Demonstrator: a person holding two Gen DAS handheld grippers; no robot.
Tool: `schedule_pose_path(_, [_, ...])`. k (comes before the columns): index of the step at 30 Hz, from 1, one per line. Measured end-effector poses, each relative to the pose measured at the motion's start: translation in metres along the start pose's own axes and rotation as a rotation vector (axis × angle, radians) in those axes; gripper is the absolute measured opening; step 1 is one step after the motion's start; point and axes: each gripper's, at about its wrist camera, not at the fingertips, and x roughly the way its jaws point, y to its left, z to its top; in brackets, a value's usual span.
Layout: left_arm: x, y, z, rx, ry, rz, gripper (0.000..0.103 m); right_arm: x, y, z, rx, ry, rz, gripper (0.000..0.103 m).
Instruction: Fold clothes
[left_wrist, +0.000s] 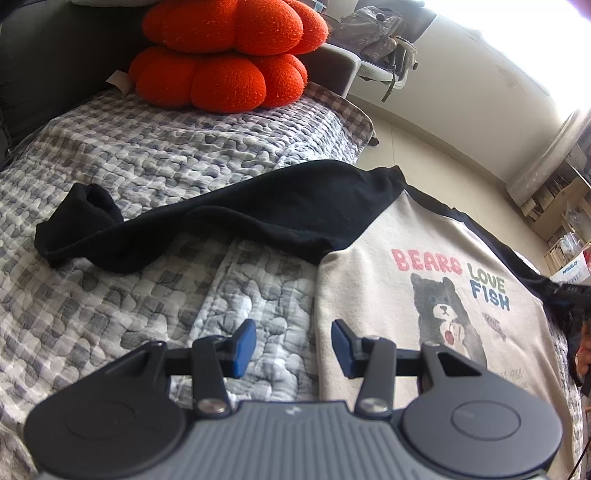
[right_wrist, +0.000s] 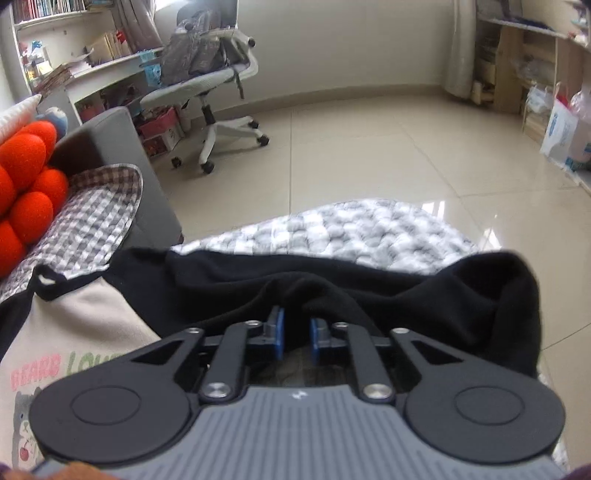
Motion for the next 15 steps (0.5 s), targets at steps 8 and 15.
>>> schedule_pose_path(8, [0.001, 0.000, -0.001, 0.003, -0.002, 0.014, 0.047, 0.008, 0.005, -0.002, -0.059, -0.044, -0.092, 0.010])
schedule_pose_path(15, [0.003, -0.001, -0.001, 0.011, 0.001, 0.021, 0.047, 0.014, 0.012, -0.008, -0.113, -0.057, -0.078, 0.014])
